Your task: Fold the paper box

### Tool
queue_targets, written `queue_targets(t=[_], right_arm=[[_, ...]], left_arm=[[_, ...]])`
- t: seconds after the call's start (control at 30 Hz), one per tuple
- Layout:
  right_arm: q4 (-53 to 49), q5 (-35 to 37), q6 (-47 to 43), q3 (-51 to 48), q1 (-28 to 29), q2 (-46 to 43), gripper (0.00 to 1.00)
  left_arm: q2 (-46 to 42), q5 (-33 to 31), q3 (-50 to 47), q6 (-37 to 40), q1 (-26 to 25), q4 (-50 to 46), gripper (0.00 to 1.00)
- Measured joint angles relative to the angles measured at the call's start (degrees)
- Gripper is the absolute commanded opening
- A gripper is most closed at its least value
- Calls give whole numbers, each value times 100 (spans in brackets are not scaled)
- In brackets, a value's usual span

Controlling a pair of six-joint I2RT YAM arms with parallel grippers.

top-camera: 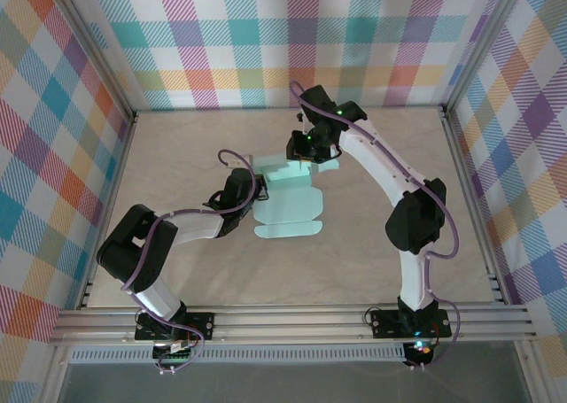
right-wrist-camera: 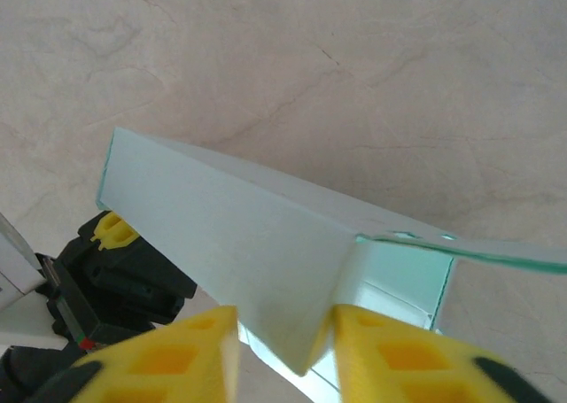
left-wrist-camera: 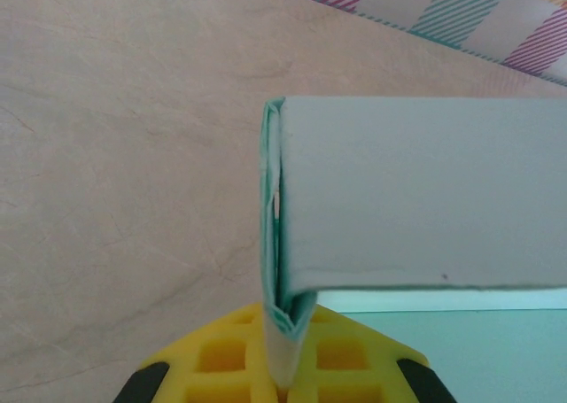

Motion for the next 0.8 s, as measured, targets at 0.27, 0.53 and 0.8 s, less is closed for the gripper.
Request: queue_targets(t=[0.27,0.53,0.8], right_arm=[[4,-13,140,0,-11,0,22],[66,-52,140,-2,-26,0,14],[87,-57,214,-7,-33,0,20]], left_arm=[[0,-46,0,0,0,-15,0],[-2,-46,0,0,0,-13,0],[0,-63,0,-2,0,-15,0]])
